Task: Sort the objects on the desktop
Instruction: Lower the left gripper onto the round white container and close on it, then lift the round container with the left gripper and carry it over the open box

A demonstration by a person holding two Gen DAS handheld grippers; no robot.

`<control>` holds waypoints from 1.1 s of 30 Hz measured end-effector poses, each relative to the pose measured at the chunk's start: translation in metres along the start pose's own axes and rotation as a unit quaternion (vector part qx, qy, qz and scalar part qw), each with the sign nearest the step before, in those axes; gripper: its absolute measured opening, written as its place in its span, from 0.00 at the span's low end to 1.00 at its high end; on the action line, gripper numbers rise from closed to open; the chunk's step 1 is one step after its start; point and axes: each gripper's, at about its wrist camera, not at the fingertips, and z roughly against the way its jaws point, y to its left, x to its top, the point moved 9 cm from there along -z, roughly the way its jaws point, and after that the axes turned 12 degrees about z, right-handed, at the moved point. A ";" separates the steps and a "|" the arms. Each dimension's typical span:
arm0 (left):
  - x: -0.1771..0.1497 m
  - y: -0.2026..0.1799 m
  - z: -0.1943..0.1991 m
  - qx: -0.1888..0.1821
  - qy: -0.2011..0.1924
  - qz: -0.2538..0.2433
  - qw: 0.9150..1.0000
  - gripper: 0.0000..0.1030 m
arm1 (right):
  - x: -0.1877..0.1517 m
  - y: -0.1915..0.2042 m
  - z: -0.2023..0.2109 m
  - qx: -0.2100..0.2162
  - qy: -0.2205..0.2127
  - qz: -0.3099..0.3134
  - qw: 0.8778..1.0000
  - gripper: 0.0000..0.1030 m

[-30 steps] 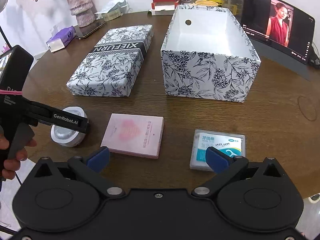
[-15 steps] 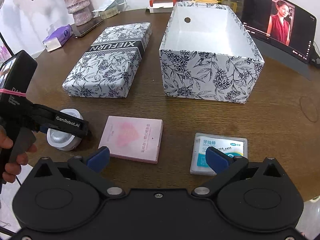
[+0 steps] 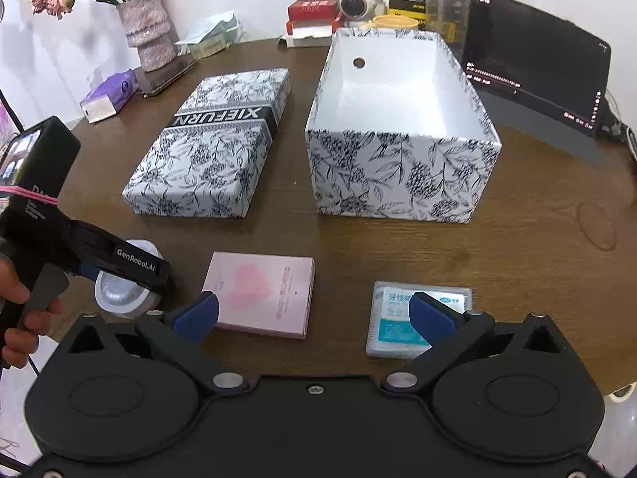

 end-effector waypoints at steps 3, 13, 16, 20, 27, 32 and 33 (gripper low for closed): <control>-0.001 0.002 0.002 -0.006 0.008 -0.002 1.000 0.78 | 0.003 -0.001 0.003 -0.005 -0.004 -0.001 1.000 1.00; 0.002 -0.001 0.046 -0.050 -0.008 -0.058 0.997 0.78 | 0.023 -0.001 0.010 -0.021 -0.024 -0.004 0.999 1.00; 0.016 -0.005 0.072 -0.067 -0.027 -0.082 0.994 0.78 | 0.032 -0.001 0.012 -0.026 -0.033 -0.008 0.999 1.00; 0.040 -0.025 0.095 -0.091 -0.047 -0.118 0.988 0.78 | 0.043 -0.005 0.017 -0.031 -0.041 -0.022 0.998 1.00; 0.076 -0.093 0.115 -0.122 -0.074 -0.183 0.973 0.78 | 0.064 -0.018 0.025 -0.034 -0.052 -0.043 0.997 1.00; 0.101 -0.130 0.134 -0.146 -0.090 -0.206 0.963 0.78 | 0.084 -0.031 0.024 -0.025 -0.062 -0.044 0.997 1.00; 0.106 -0.139 0.137 -0.150 -0.094 -0.211 0.961 0.78 | 0.088 -0.035 0.023 -0.022 -0.065 -0.042 0.997 1.00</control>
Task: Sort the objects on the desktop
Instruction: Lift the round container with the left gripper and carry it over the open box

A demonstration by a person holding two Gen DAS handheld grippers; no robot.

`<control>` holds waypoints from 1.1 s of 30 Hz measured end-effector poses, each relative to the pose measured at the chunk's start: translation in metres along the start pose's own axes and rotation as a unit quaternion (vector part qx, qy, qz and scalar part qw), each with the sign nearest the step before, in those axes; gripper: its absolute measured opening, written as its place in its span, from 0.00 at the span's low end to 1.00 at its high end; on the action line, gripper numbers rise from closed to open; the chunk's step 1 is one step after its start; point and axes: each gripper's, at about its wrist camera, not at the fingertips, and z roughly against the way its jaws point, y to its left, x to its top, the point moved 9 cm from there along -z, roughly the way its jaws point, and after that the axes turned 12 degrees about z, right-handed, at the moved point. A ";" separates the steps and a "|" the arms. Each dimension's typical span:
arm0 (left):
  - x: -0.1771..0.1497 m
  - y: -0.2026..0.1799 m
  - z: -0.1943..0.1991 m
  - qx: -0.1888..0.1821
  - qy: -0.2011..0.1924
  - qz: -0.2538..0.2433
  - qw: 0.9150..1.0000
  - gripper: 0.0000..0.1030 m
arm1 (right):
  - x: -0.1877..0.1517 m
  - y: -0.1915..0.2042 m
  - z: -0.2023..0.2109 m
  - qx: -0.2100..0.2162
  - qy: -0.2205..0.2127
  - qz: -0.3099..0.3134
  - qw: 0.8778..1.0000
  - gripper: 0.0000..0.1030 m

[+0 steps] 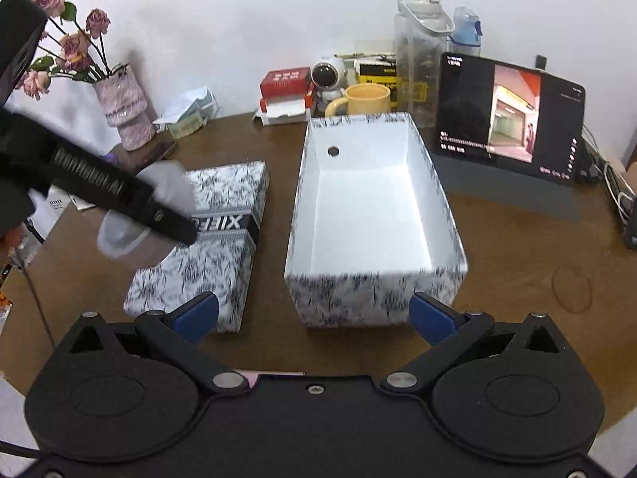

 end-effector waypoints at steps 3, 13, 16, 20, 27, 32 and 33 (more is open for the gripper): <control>0.030 -0.023 -0.001 -0.003 -0.016 -0.015 1.000 0.78 | 0.015 -0.012 -0.007 0.010 -0.007 0.005 1.000 1.00; 0.118 -0.082 -0.070 0.027 -0.008 -0.051 0.998 0.78 | 0.056 -0.065 -0.046 0.030 -0.007 0.018 0.999 1.00; 0.135 -0.089 -0.102 0.040 0.010 -0.042 0.998 0.78 | 0.061 -0.079 -0.061 0.035 -0.002 0.016 0.999 1.00; 0.147 -0.096 -0.140 0.062 0.027 -0.038 0.997 0.78 | 0.062 -0.091 -0.078 0.047 0.008 0.011 0.999 1.00; 0.153 -0.093 -0.191 0.097 0.056 -0.027 0.993 0.78 | 0.055 -0.097 -0.102 0.079 0.024 0.003 0.997 1.00; 0.154 -0.090 -0.213 0.107 0.066 -0.032 0.991 0.78 | 0.048 -0.102 -0.113 0.092 0.032 -0.003 0.995 1.00; 0.155 -0.091 -0.216 0.109 0.066 -0.035 0.991 0.78 | 0.046 -0.103 -0.115 0.093 0.034 -0.003 0.995 1.00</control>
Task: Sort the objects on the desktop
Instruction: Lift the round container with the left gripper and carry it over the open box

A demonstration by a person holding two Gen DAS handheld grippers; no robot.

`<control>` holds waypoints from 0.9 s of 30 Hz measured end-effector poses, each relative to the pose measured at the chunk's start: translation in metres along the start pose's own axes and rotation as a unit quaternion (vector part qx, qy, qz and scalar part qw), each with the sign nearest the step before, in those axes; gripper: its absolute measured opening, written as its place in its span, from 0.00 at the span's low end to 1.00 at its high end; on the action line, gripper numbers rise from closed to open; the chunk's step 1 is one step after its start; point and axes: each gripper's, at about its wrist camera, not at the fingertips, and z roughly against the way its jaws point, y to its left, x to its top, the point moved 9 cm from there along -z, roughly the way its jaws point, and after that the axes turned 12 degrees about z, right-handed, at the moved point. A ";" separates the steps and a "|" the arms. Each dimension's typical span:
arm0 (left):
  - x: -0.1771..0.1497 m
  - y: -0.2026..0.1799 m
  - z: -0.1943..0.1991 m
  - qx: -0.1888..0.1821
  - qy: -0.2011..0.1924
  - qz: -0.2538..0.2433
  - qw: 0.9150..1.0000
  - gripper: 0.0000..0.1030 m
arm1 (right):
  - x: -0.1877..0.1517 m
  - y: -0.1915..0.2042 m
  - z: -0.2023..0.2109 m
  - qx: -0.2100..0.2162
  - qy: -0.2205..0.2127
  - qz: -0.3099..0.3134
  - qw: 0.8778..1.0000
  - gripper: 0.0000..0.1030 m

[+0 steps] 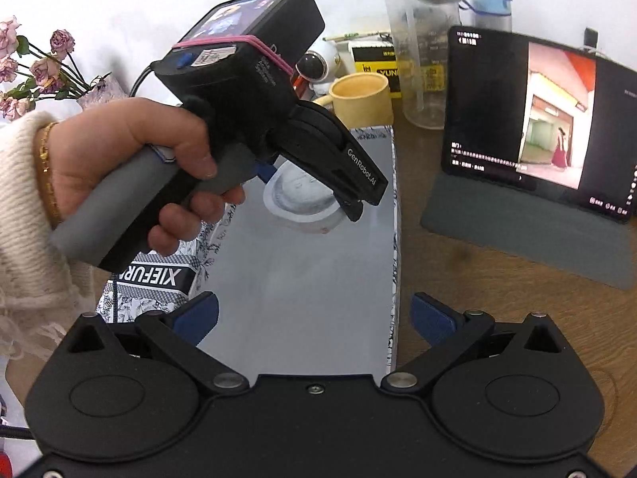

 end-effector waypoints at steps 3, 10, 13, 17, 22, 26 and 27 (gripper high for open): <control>0.002 -0.001 -0.007 0.010 -0.003 -0.012 1.000 0.78 | -0.003 -0.005 -0.003 0.003 0.004 -0.003 1.000 1.00; 0.001 -0.002 -0.022 0.013 0.004 -0.006 1.000 0.78 | -0.005 -0.012 -0.008 0.011 0.009 -0.007 1.000 1.00; 0.002 -0.003 -0.027 0.019 -0.002 -0.007 1.000 0.78 | -0.006 -0.013 -0.011 0.012 0.011 -0.006 1.000 1.00; 0.003 -0.005 -0.031 0.029 -0.014 -0.018 0.999 0.78 | -0.008 -0.014 -0.014 0.018 0.016 -0.010 1.000 1.00; 0.003 -0.007 -0.035 0.036 -0.017 -0.028 0.999 0.78 | -0.010 -0.015 -0.016 0.022 0.020 -0.013 0.999 1.00; 0.004 -0.009 -0.038 0.035 -0.021 -0.039 0.998 0.78 | -0.012 -0.016 -0.017 0.024 0.022 -0.018 0.999 1.00; 0.004 -0.009 -0.039 0.036 -0.022 -0.042 0.998 0.78 | -0.013 -0.016 -0.018 0.024 0.023 -0.019 0.999 1.00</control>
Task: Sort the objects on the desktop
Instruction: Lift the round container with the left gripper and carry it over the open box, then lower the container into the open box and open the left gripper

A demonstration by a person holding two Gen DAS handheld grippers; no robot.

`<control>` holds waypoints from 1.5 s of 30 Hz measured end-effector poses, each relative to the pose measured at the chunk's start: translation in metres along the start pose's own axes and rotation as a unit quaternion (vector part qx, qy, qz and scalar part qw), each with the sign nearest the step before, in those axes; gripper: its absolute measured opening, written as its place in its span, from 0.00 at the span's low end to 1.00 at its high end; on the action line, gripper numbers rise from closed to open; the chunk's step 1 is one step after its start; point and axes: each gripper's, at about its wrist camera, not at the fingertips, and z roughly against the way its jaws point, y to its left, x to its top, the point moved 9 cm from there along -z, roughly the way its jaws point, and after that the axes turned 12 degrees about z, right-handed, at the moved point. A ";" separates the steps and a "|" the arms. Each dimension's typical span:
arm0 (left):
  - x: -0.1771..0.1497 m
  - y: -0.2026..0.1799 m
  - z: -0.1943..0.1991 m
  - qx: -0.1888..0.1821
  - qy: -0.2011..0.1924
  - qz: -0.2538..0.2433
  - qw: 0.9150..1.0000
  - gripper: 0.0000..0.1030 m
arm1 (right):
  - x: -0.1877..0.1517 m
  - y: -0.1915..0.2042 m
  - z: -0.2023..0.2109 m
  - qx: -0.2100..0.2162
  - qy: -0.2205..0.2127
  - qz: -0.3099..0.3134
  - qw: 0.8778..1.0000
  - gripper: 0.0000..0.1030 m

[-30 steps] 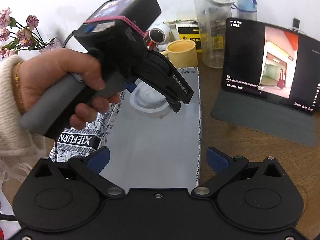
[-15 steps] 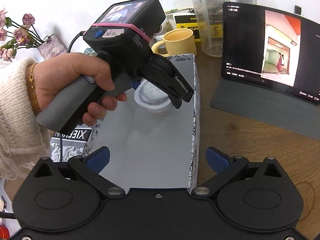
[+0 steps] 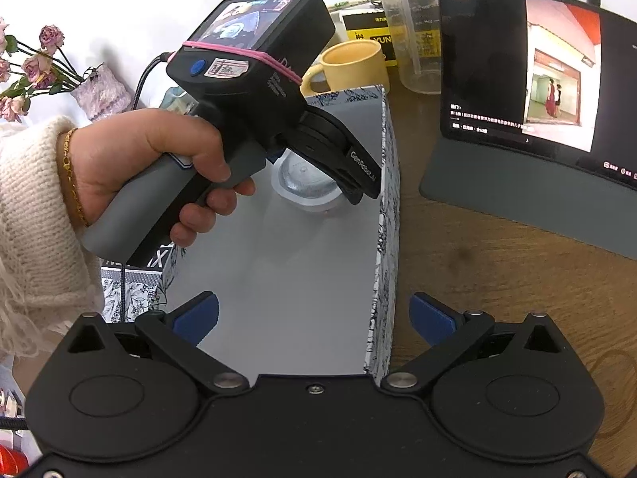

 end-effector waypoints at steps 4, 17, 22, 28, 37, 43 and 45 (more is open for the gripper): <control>0.000 -0.001 -0.007 0.004 -0.001 -0.008 1.000 0.78 | -0.001 -0.001 -0.001 0.002 0.001 -0.001 1.000 1.00; -0.001 0.000 -0.018 0.009 -0.006 -0.017 1.000 0.78 | -0.005 -0.003 -0.006 0.008 0.006 -0.005 1.000 1.00; 0.001 0.000 -0.009 0.010 -0.020 -0.024 0.999 0.83 | -0.006 -0.002 -0.006 0.007 0.006 -0.002 1.000 1.00; 0.004 0.002 0.020 0.027 -0.054 -0.050 0.997 0.95 | -0.002 0.000 0.000 0.004 -0.001 0.001 1.000 1.00; 0.000 0.016 0.085 -0.021 -0.083 -0.018 0.996 1.00 | 0.009 0.007 0.012 0.007 -0.017 0.021 1.000 1.00; -0.016 0.033 0.119 -0.027 -0.099 0.004 0.995 1.00 | 0.014 0.014 0.021 0.015 -0.025 0.040 0.999 1.00; -0.025 0.040 0.130 -0.031 -0.101 0.013 0.994 1.00 | 0.015 0.018 0.025 0.015 -0.028 0.046 0.998 1.00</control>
